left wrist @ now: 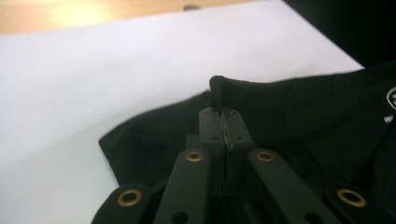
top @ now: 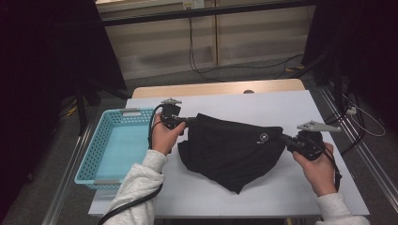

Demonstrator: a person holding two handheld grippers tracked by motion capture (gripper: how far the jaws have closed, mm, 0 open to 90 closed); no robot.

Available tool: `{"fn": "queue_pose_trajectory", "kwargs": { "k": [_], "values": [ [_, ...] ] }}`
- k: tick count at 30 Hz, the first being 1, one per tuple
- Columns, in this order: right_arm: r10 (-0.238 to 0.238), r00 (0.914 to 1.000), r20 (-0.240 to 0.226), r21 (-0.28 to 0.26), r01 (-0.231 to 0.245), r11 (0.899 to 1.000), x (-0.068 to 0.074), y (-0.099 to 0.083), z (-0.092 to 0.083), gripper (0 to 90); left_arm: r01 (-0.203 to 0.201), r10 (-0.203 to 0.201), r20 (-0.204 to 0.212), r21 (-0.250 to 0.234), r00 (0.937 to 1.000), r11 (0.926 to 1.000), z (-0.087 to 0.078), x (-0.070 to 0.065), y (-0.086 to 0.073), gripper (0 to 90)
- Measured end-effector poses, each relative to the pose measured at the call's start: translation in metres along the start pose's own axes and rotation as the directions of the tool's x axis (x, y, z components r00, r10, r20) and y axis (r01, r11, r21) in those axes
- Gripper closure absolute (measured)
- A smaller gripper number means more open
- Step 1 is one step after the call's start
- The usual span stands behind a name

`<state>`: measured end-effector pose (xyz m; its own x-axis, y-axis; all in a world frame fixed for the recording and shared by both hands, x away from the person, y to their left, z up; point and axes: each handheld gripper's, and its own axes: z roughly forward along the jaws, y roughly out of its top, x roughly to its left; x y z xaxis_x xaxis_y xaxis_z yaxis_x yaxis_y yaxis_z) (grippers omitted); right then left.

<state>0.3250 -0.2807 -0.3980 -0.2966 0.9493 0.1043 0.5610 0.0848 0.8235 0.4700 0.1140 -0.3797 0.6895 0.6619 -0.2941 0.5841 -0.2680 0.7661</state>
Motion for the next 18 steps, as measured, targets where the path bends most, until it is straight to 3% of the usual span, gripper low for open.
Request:
{"fn": "queue_pose_trajectory", "kwargs": {
  "k": [7,18],
  "values": [
    [-0.022,0.9997,0.01,-0.034,0.022,0.999,0.001,0.023,0.002,86.2,0.001,-0.002,-0.019,-0.024,0.9998,0.9997,-0.014,-0.001,0.006,89.6],
    [-0.024,0.9997,-0.006,-0.043,0.024,0.999,0.001,0.025,0.01,86.1,0.012,-0.013,-0.027,-0.016,0.9996,0.9998,-0.019,0.0,0.006,89.6]
  ]
}}
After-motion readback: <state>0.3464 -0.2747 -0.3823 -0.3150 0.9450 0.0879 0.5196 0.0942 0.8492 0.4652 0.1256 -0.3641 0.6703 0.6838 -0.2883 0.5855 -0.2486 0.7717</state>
